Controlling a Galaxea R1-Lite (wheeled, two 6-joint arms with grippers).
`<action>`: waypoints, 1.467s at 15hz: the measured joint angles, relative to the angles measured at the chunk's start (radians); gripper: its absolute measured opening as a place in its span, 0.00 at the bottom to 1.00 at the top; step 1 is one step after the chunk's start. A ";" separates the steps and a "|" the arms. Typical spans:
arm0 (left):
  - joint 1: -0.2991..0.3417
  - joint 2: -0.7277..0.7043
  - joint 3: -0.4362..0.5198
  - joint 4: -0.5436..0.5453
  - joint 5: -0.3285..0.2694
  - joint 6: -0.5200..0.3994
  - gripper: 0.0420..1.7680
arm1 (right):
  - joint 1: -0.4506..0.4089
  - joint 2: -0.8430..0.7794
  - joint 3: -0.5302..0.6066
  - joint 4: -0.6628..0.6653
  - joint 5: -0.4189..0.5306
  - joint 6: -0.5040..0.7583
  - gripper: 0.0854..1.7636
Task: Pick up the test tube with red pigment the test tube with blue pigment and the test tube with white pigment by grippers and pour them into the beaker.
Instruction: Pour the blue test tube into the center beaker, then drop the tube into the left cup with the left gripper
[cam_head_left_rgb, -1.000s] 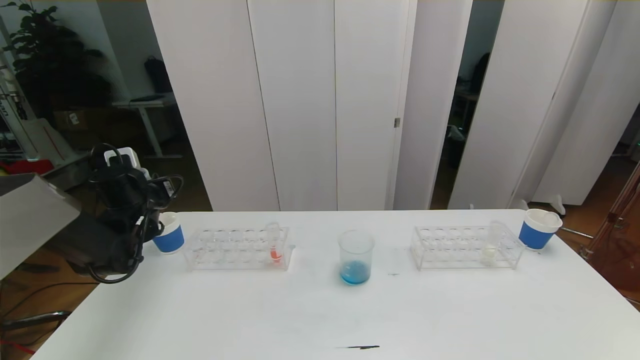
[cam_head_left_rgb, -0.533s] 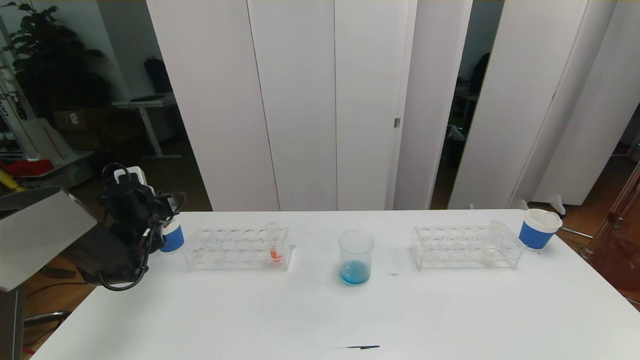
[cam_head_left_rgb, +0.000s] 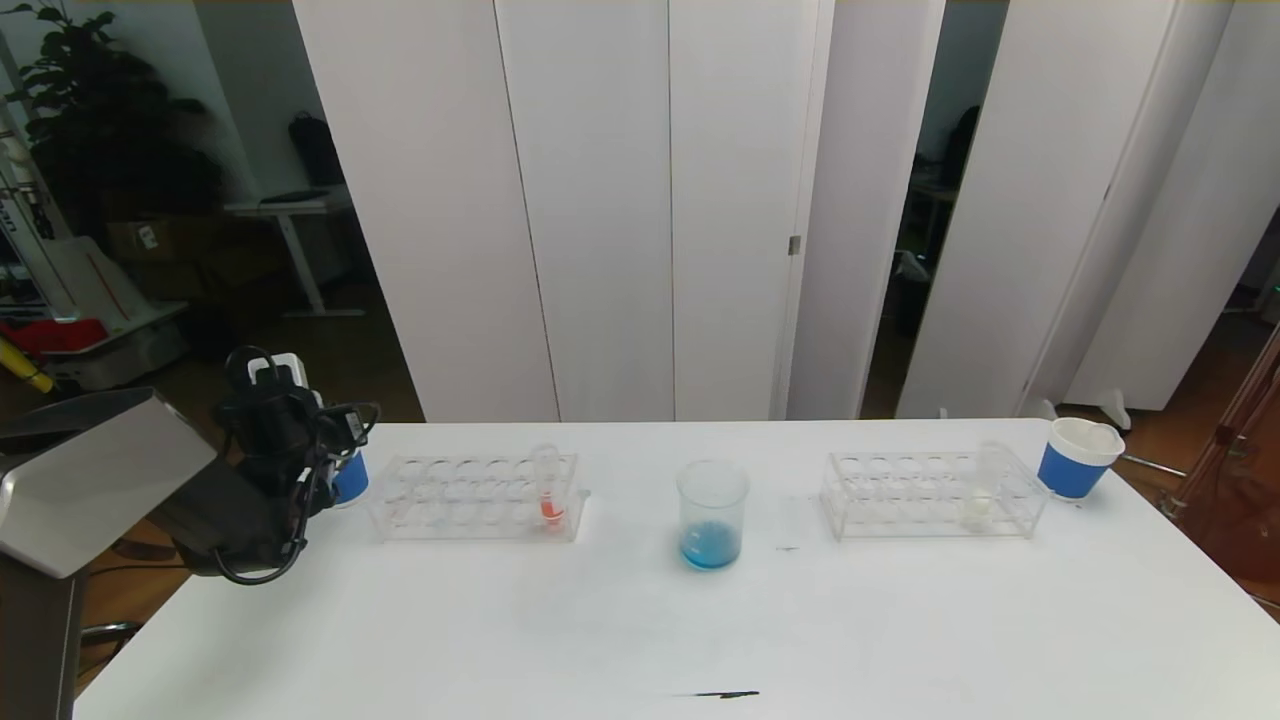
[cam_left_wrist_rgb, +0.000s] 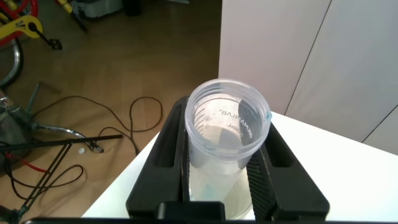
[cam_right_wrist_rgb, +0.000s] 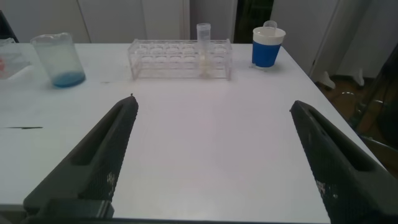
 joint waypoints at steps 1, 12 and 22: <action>0.001 0.005 -0.004 0.016 0.000 -0.001 0.32 | 0.000 0.000 0.000 0.000 0.000 0.000 0.99; 0.002 0.004 -0.008 0.043 0.002 0.005 0.99 | 0.000 0.000 0.000 0.000 0.000 0.000 0.99; -0.004 -0.148 0.057 0.103 0.004 0.011 0.99 | 0.000 0.000 0.000 0.000 0.000 0.000 0.99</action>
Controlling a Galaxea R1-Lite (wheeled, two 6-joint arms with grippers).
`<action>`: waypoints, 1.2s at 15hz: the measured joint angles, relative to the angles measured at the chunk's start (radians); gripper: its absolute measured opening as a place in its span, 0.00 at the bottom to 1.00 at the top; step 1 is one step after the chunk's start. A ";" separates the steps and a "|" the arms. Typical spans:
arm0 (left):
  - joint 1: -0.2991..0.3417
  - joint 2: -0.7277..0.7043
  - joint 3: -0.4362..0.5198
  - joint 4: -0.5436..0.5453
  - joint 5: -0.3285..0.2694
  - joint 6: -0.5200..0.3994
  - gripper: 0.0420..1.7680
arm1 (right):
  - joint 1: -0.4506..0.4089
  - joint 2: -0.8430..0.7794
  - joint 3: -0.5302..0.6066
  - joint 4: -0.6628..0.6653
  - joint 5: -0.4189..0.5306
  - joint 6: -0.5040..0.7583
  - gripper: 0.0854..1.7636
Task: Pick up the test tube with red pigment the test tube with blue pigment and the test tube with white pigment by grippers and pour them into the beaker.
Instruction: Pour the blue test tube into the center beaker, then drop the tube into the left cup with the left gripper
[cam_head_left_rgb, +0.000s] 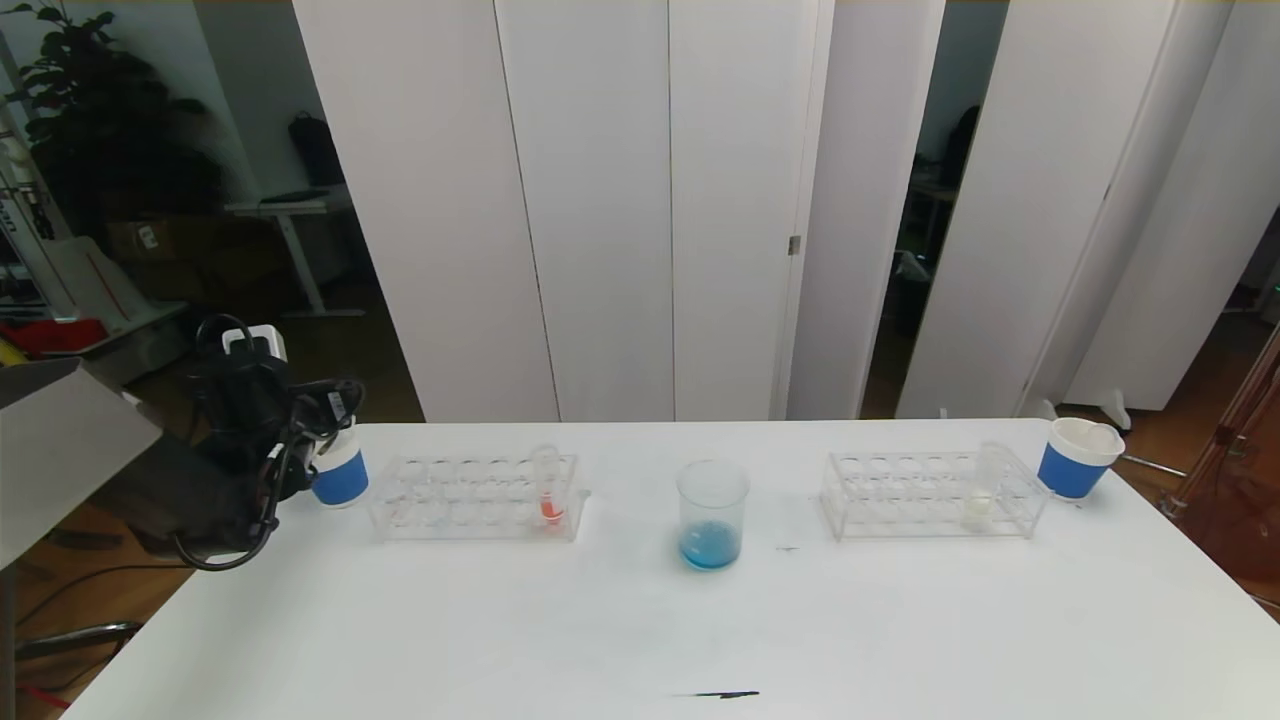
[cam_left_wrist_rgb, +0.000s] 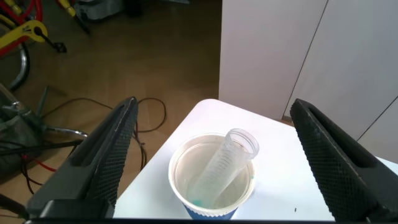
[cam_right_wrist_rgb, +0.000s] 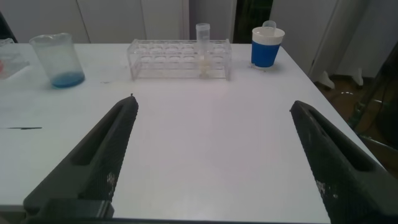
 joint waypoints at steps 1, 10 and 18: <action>-0.002 -0.042 0.014 0.043 0.001 0.000 0.99 | 0.000 0.000 0.000 0.000 0.000 0.000 0.99; -0.030 -0.621 0.308 0.446 -0.060 0.021 0.99 | 0.000 0.000 0.000 0.000 0.001 0.000 0.99; -0.035 -1.223 0.628 0.738 -0.128 0.063 0.99 | 0.000 0.000 0.000 0.000 0.001 0.000 0.99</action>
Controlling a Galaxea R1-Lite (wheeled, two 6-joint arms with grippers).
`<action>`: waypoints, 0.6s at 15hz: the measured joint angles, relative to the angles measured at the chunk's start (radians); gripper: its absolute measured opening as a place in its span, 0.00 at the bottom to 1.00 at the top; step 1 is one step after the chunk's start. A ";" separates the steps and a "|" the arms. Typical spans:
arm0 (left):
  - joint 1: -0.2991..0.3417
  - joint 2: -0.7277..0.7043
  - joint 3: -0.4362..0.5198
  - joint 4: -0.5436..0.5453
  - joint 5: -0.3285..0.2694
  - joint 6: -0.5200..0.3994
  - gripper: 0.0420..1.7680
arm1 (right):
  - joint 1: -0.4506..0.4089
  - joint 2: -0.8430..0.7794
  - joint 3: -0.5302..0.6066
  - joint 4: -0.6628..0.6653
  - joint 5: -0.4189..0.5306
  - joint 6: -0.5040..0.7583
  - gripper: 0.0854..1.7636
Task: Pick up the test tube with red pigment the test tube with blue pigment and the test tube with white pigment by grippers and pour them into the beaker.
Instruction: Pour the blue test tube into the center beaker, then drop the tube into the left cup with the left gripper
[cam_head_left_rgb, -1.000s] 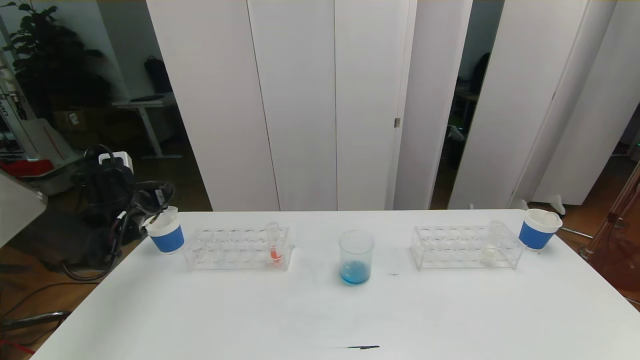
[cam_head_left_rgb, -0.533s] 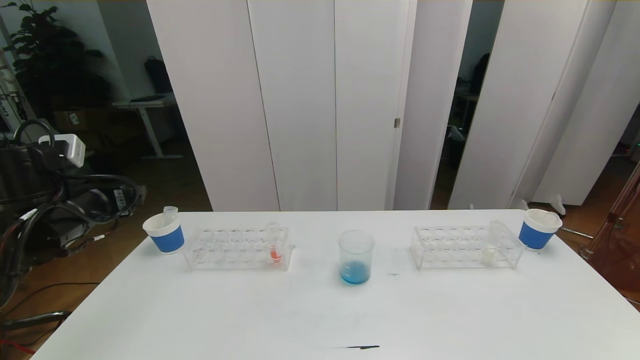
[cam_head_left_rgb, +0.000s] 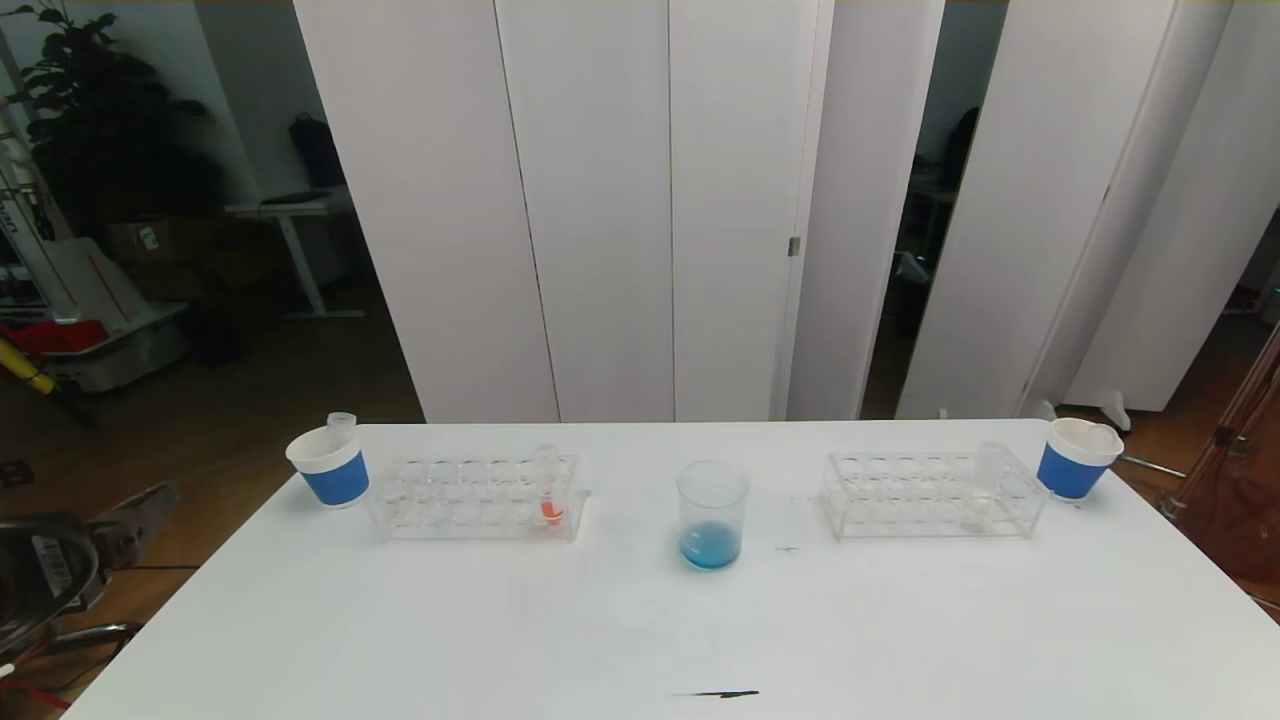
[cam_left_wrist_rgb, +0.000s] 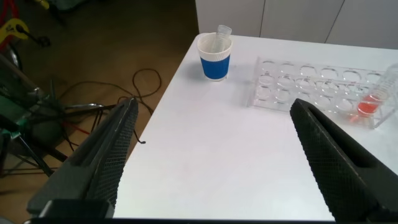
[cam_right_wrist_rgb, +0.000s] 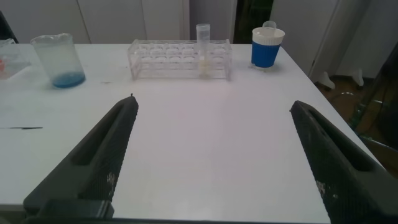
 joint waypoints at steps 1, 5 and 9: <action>-0.006 -0.087 0.018 0.063 -0.011 0.001 0.99 | 0.000 0.000 0.000 0.000 0.000 0.000 0.99; -0.059 -0.410 0.052 0.329 -0.029 0.005 0.99 | 0.000 0.000 0.000 0.000 0.000 0.000 0.99; -0.124 -0.714 0.099 0.513 -0.031 0.041 0.99 | 0.000 0.000 0.000 -0.001 0.000 0.000 0.99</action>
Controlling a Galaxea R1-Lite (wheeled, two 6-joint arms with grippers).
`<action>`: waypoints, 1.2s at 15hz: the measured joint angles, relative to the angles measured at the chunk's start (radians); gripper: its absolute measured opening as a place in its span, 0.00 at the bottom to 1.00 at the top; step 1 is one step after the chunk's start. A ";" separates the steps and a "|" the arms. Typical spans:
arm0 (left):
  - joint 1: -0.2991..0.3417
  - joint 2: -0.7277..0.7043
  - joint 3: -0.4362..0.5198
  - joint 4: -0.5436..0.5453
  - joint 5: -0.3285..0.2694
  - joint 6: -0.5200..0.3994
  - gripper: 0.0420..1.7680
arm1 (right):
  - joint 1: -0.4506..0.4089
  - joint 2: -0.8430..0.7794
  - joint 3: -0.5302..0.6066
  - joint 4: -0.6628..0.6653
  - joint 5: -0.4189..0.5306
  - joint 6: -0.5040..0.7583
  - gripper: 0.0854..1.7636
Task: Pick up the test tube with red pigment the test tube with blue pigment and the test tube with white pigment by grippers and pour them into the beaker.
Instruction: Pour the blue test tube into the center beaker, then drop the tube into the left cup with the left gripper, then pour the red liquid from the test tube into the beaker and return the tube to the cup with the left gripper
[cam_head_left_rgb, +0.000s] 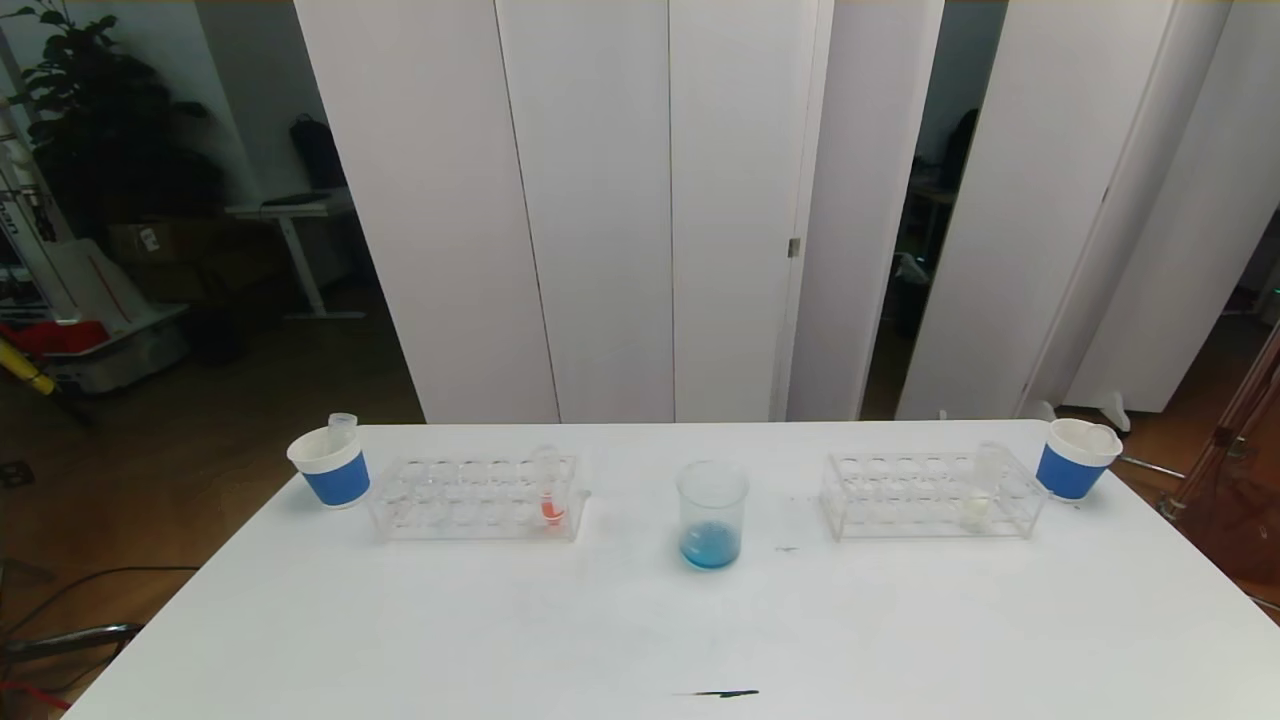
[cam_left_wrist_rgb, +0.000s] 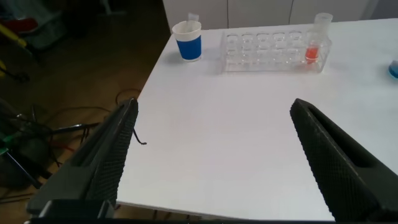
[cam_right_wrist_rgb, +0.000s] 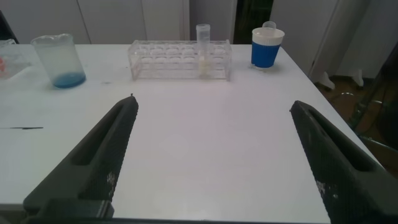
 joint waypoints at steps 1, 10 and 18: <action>-0.009 -0.057 0.026 0.024 -0.001 0.003 0.99 | 0.000 0.000 0.000 0.001 0.000 0.000 0.99; -0.019 -0.316 0.238 0.018 -0.089 -0.005 0.99 | 0.000 0.000 0.000 0.001 0.000 0.000 0.99; -0.019 -0.330 0.307 -0.055 -0.182 -0.045 0.99 | 0.000 0.000 0.000 0.000 0.000 0.000 0.99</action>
